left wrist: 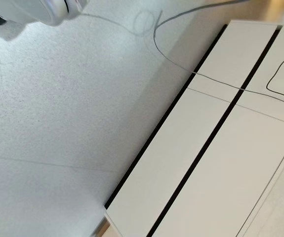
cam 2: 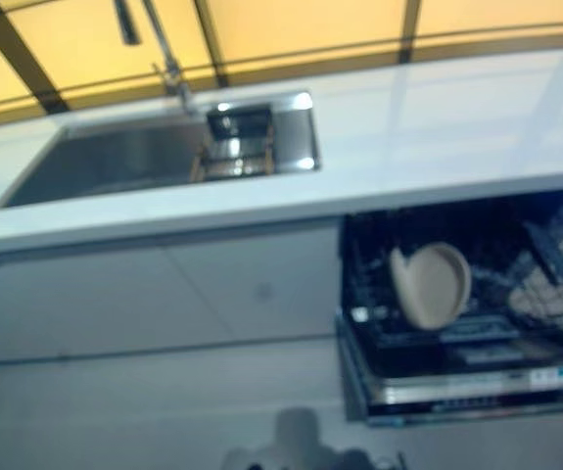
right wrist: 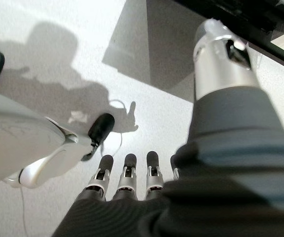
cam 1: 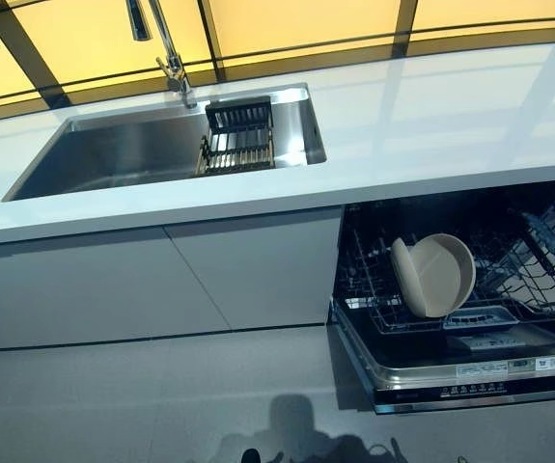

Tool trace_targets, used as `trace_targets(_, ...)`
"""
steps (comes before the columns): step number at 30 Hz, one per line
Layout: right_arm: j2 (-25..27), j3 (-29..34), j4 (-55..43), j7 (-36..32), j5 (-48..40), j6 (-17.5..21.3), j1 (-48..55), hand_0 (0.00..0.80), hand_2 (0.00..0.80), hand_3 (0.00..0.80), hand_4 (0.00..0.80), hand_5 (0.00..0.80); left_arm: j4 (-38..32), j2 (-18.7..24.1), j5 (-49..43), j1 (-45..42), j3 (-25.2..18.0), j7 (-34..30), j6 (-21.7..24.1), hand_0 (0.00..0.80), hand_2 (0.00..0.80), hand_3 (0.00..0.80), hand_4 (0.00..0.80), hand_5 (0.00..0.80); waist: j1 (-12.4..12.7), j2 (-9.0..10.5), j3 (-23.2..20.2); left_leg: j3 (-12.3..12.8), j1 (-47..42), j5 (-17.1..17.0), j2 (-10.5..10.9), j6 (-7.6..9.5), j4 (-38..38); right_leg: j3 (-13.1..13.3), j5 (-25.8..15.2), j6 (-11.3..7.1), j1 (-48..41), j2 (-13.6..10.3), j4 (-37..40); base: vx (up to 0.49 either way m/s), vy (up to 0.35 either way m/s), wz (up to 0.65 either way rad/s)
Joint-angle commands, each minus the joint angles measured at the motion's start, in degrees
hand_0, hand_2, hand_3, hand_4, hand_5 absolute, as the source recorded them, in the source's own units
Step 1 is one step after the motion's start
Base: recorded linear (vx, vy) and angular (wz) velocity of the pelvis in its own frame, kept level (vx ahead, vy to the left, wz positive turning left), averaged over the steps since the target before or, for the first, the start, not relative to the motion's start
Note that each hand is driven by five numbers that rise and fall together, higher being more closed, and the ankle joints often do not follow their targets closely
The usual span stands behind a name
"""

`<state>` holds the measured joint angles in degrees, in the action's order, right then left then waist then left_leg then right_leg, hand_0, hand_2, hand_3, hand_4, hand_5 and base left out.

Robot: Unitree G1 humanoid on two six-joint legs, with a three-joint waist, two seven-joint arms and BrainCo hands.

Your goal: Take plates into dishwasher

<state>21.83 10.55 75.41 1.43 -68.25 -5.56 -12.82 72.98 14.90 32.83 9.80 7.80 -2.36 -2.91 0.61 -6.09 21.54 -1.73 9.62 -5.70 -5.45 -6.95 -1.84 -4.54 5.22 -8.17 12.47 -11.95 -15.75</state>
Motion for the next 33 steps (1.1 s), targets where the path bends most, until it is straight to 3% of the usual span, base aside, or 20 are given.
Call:
trace_targets(1, 1.05, 1.05, -0.65, -1.18, -3.74, 0.0, -1.54, 0.0, 0.0, 0.0, 0.0, 0.0, 1.65, -0.83, 0.94, 2.57, 0.59, -0.88, 1.52, 0.0, 0.0, 0.0, 0.0, 0.0, -0.48, 0.82, 2.05, -0.41, 1.95, 4.8, 1.4, 4.44, -8.49, -0.75, 0.28, 4.87, 1.48, -0.77, -5.06, 0.0, 0.0, 0.0)
trace_targets(4, 1.04, 1.1, -0.54, -1.46, -4.07, -0.1, -1.62, 0.0, 0.0, 0.0, 0.0, 0.0, 1.67, -0.96, 1.07, 2.64, 0.79, -0.94, 1.66, 0.0, 0.0, 0.0, 0.0, 0.0, -0.49, 0.74, 2.12, -0.35, 2.11, 5.05, 1.56, 4.49, -9.01, -0.7, 0.47, 4.91, 1.61, -0.91, -5.51, -0.017, 0.037, 0.0)
trace_targets(6, 0.44, 2.52, -0.08, -7.95, -12.45, 0.12, -4.3, 0.0, 0.0, 0.0, 0.0, 0.0, 0.11, -1.8, 3.08, 3.22, 1.18, -1.18, 2.15, 0.0, 0.0, 0.0, 0.0, 0.0, -0.09, -0.13, 3.1, 0.74, 5.64, 9.5, 3.14, 5.72, -19.27, -0.09, 3.53, 5.29, 4.53, -3.57, -14.7, -0.096, 0.147, 0.15)
trace_targets(8, 0.38, 2.66, -1.86, -10.79, -17.15, 1.9, -7.47, 0.0, 0.0, 0.0, 0.0, 0.0, -0.36, -1.77, 3.79, 3.24, 1.49, -0.99, 2.0, 0.0, 0.0, 0.0, 0.0, 0.0, 0.1, -0.67, 3.57, 0.67, 7.65, 11.97, 4.13, 6.28, -23.6, 0.84, 5.51, 5.57, 6.52, -4.43, -19.15, -0.081, 0.064, 0.26)
trace_targets(16, 2.27, 1.7, -5.04, -10.41, -17.44, 2.79, -15.42, 0.0, 0.0, 0.0, 0.0, 0.0, 0.77, -2.35, 5.83, 0.84, 1.65, -2.76, 2.2, 0.0, 0.0, 0.0, 0.0, 0.0, 0.76, -2.63, 3.04, 1.64, 10.57, 16.07, 5.64, 7.01, -31.68, 2.45, 9.11, 7.08, 10.34, -5.04, -27.82, -0.003, 0.065, -0.02)
trace_targets(23, 3.53, 1.55, -7.19, -11.47, -22.64, 4.33, -19.87, 0.0, 0.0, 0.0, 0.0, 0.0, 0.34, -2.71, 5.52, -0.43, 2.28, -3.29, 2.06, 0.0, 0.0, 0.0, 0.0, 0.0, 1.66, -3.21, 2.56, 2.27, 12.76, 17.39, 6.14, 7.08, -35.56, 2.7, 10.5, 7.47, 12.69, -5.74, -31.87, 0.006, 0.022, 0.06)
trace_targets(33, 5.16, -0.5, -15.64, -16.75, -33.96, 12.31, -28.81, 0.0, 0.0, 0.0, 0.0, 0.0, -1.19, -0.78, 5.44, -1.93, 3.3, -2.66, -0.19, 0.0, 0.0, 0.0, 0.0, 0.0, 3.76, -3.4, 1.74, 1.52, 13.57, 18.38, 7.5, 7.38, -37.98, 2.4, 10.44, 6.95, 13.41, -6.37, -33.66, -0.005, 0.001, 0.03)
